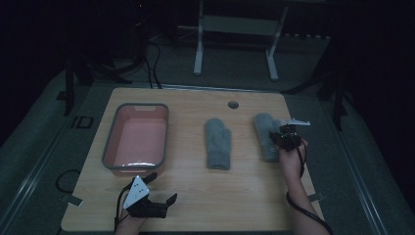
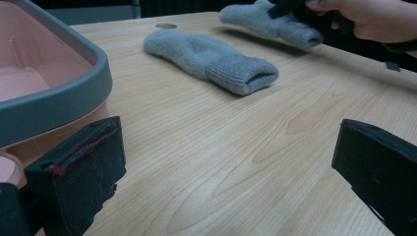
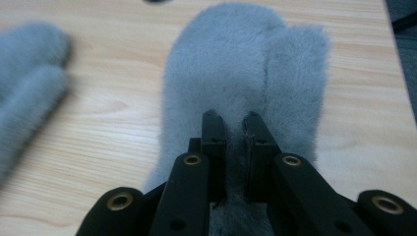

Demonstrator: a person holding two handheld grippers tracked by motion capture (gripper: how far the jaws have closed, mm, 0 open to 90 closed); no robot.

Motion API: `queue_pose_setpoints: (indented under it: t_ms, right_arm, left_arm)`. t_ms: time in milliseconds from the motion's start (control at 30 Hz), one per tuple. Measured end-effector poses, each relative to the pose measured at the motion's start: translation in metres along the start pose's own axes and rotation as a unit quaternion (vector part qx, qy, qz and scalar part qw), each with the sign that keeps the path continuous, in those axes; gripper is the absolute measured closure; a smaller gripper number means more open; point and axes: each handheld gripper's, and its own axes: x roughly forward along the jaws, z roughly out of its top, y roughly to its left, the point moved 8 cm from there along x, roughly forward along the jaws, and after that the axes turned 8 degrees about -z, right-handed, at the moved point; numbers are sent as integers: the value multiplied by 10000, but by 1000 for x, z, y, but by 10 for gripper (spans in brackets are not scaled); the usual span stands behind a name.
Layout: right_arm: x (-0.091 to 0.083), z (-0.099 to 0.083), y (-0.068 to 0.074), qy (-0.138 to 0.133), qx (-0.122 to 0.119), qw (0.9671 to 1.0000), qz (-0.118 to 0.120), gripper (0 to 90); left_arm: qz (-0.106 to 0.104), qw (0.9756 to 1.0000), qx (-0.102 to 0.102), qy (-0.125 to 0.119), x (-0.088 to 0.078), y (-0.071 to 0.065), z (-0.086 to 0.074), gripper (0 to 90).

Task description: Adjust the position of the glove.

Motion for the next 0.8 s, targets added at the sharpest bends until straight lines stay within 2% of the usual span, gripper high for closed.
queue_pose_setpoints:
  t_ms: [67,133,200,400,533,700,800]
  right_arm:
    - [-10,-2,2,-38,200,9998,-27,829]
    - [-19,-4,3,-53,255,9995,-177,828]
    - [-26,-7,2,-69,384,9990,-206,828]
    - [-37,-18,4,-36,483,9985,-237,828]
    - [-33,-27,6,21,535,9982,-261,827]
    - [-16,-44,6,282,435,9981,-319,825]
    - [-9,-50,5,299,383,9984,-300,817]
  left_arm:
    - [1,10000,-7,-17,0,0,0,1]
    - [0,10000,-10,-23,0,0,1,1]
    - [-2,10000,-5,-22,0,0,1,1]
    - [-17,10000,-4,-37,-1,-1,1,1]
    - [-24,10000,24,-33,-1,-1,2,1]
    - [-22,10000,-3,-29,0,-1,1,1]
    - [-21,10000,10,-13,0,-1,1,1]
